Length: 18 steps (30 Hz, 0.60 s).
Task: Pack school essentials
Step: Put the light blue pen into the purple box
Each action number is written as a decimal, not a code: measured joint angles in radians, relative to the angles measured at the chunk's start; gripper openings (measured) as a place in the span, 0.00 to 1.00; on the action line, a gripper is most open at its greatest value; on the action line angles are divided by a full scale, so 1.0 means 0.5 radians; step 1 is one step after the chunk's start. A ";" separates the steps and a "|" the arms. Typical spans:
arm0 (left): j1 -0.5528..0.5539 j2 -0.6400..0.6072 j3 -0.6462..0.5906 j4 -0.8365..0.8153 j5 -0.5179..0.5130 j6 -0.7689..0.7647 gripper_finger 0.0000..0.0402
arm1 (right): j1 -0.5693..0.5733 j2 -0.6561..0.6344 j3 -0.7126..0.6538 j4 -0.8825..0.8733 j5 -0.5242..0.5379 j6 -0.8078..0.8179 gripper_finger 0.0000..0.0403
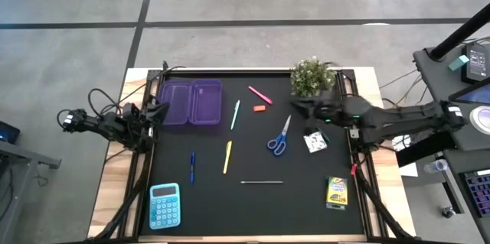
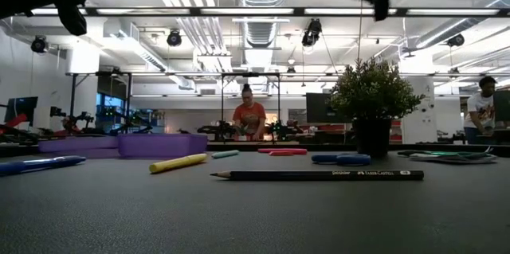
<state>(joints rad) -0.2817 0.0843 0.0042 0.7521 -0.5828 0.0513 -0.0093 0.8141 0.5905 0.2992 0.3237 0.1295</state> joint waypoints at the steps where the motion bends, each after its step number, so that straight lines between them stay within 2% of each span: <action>1: 0.000 0.000 0.000 0.002 0.000 0.023 0.03 | 0.000 0.064 0.070 -0.117 -0.004 0.000 0.02; 6: 0.000 0.000 0.000 0.004 0.000 0.035 0.03 | 0.000 0.325 0.464 -0.652 0.000 0.046 0.02; 11: 0.000 0.000 0.000 0.000 0.000 0.035 0.03 | 0.001 0.613 0.759 -1.184 -0.008 0.255 0.02; 15: 0.000 -0.003 0.000 0.001 0.000 0.036 0.03 | 0.001 0.819 0.984 -1.432 -0.013 0.380 0.02; 18: 0.000 -0.003 0.000 0.001 -0.001 0.037 0.03 | 0.000 1.005 1.139 -1.572 -0.018 0.358 0.02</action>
<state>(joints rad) -0.2817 0.0830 0.0044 0.7525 -0.5831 0.0698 -0.0093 1.3164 1.1598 -0.4868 0.3145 0.3083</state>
